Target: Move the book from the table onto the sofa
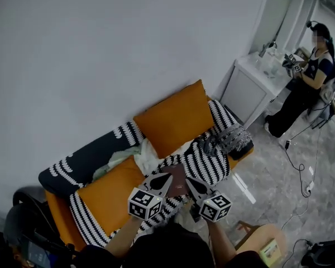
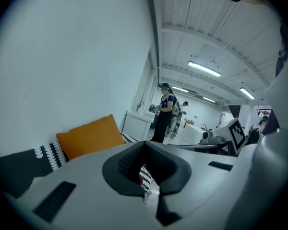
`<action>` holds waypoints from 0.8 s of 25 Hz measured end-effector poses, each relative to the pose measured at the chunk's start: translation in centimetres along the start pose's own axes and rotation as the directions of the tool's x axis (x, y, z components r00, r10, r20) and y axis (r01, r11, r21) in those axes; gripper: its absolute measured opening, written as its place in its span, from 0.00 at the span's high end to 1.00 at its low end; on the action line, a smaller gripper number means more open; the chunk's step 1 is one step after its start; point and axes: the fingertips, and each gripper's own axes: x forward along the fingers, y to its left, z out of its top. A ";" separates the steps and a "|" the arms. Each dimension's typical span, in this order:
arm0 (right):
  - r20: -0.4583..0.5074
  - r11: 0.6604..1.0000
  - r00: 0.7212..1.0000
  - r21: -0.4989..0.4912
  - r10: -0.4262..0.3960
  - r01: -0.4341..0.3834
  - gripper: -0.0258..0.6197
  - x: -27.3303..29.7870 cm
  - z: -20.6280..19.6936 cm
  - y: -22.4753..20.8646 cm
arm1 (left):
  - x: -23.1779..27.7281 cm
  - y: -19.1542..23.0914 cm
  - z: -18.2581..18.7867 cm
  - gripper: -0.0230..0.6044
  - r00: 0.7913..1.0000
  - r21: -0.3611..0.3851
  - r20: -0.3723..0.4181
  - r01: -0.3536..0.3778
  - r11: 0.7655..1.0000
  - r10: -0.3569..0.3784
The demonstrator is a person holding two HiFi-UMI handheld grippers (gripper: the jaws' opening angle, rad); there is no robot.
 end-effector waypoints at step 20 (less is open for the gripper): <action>0.066 0.998 0.997 -0.060 0.027 -0.023 0.93 -0.3 1.3 4.1 | -3.9 -0.8 1.0 0.94 0.999 0.060 0.049 0.002 0.998 -0.005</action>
